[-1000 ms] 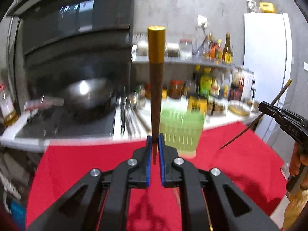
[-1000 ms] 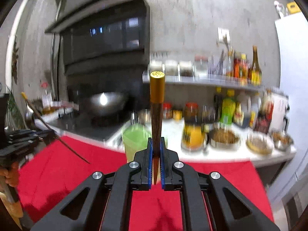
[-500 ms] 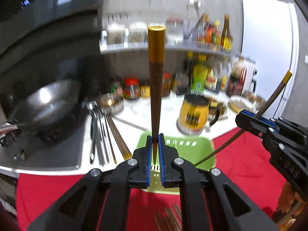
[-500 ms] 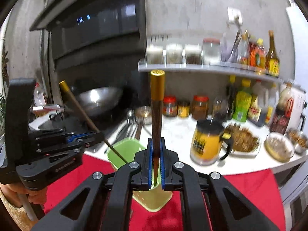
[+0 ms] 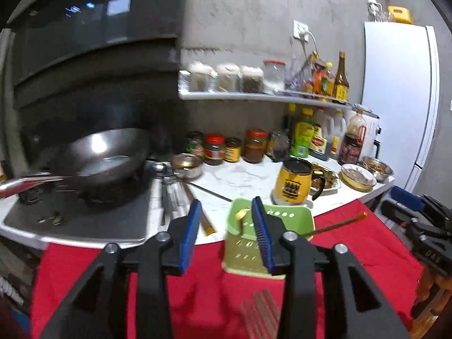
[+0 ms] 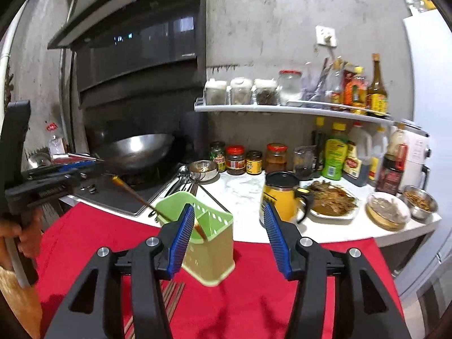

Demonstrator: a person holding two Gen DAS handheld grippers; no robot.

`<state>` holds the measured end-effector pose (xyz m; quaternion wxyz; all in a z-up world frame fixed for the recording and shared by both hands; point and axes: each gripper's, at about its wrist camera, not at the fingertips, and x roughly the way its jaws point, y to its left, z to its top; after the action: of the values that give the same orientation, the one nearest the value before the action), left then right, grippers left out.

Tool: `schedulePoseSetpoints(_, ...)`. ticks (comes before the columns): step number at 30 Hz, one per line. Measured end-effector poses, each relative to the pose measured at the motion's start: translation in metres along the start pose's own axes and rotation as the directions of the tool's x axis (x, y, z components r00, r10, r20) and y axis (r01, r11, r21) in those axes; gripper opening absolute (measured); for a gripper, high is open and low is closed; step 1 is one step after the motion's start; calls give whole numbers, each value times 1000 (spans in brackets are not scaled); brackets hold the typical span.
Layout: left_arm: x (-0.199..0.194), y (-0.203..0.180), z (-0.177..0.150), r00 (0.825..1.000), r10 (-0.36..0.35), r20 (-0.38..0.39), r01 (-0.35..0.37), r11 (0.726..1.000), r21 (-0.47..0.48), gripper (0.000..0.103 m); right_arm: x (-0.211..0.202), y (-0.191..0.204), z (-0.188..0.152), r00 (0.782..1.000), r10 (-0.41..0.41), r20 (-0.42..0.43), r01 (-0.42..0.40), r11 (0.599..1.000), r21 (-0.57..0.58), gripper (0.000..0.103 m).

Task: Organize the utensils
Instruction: 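Lower the left chopstick into the green holder and open while the right tool does likewise, then move both open tools back down to the chopsticks on the cloth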

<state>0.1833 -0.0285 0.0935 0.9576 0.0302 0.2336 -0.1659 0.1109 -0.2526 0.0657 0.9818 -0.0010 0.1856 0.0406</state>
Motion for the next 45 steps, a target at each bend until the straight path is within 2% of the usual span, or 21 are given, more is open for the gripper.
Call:
schedulePoseSetpoints(4, -35, 6, -31, 995, 92, -36, -92, 996, 0, 44, -35, -1, -22, 1000, 1, -25, -1, 1000, 11, 53)
schedulePoseSetpoints(8, -52, 10, -98, 980, 130, -148, -131, 991, 4, 44, -57, 12, -64, 994, 17, -109, -19, 1000, -19, 53)
schedulePoseSetpoints(12, -60, 8, -164, 962, 113, -247, -122, 992, -23, 44, -62, 28, -108, 981, 27, -192, -34, 999, -34, 53)
schedulePoseSetpoints(17, -66, 8, -212, 943, 87, -322, -119, 990, -79, 44, -49, 52, -159, 948, 58, -312, -74, 997, -38, 52)
schedulePoseSetpoints(19, -62, 6, -220, 935, 67, -349, -104, 991, -88, 44, -40, 58, -171, 933, 82, -351, -95, 995, -19, 40)
schedulePoseSetpoints(20, -59, 5, -222, 930, 64, -362, -102, 991, -87, 44, -35, 61, -175, 927, 92, -365, -102, 995, -9, 28)
schedulePoseSetpoints(21, -55, 5, -224, 927, 61, -369, -99, 991, -86, 44, -31, 62, -178, 921, 98, -376, -107, 994, -3, 22)
schedulePoseSetpoints(23, -52, 4, -228, 926, 52, -375, -90, 992, -85, 44, -22, 68, -182, 907, 123, -402, -131, 991, 8, 18)
schedulePoseSetpoints(37, -41, 13, -226, 925, 47, -377, -92, 990, -102, 44, 21, 89, -187, 860, 181, -478, -177, 983, 54, 18)
schedulePoseSetpoints(42, -37, 13, -226, 922, 37, -386, -84, 991, -103, 44, 24, 85, -187, 867, 129, -481, -135, 991, 22, 17)
schedulePoseSetpoints(45, -36, 9, -226, 920, 30, -392, -75, 992, -98, 44, 23, 79, -187, 874, 66, -481, -83, 996, -14, 17)
